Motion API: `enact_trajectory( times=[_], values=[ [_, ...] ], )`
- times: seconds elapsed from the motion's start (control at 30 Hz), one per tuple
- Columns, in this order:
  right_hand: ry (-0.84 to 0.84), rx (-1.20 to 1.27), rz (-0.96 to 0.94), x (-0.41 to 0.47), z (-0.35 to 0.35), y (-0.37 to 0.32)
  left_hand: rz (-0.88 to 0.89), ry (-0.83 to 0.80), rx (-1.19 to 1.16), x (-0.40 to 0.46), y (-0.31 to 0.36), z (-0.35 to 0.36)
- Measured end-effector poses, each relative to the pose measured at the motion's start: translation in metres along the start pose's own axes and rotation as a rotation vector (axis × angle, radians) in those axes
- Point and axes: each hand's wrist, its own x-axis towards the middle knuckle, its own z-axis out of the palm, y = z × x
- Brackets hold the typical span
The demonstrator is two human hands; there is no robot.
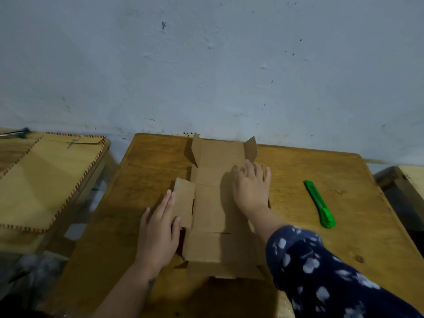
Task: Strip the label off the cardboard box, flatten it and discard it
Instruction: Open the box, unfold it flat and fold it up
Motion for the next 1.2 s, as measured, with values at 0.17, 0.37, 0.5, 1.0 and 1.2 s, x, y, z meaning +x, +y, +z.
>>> enact_trajectory(
  times=[0.17, 0.37, 0.5, 1.0, 1.2],
  values=[
    [-0.234, -0.069, 0.091, -0.074, 0.008, -0.018, -0.048, -0.084, 0.223, 0.004, -0.005, -0.001],
    [-0.456, 0.026, 0.205, -0.106, 0.028, -0.027, -0.126, -0.214, 0.290, 0.010, -0.007, 0.008],
    [-0.426, 0.035, 0.232, -0.113, 0.031, -0.028, -0.090, -0.149, 0.239, 0.006, -0.013, 0.005],
    [-0.395, 0.055, 0.254, -0.119, 0.033, -0.030, -0.104, -0.241, 0.349, -0.003, -0.066, -0.027],
    [-0.282, 0.104, 0.311, -0.111, 0.022, -0.032, -0.062, -0.155, 0.318, 0.007, -0.028, -0.023]
  ],
)
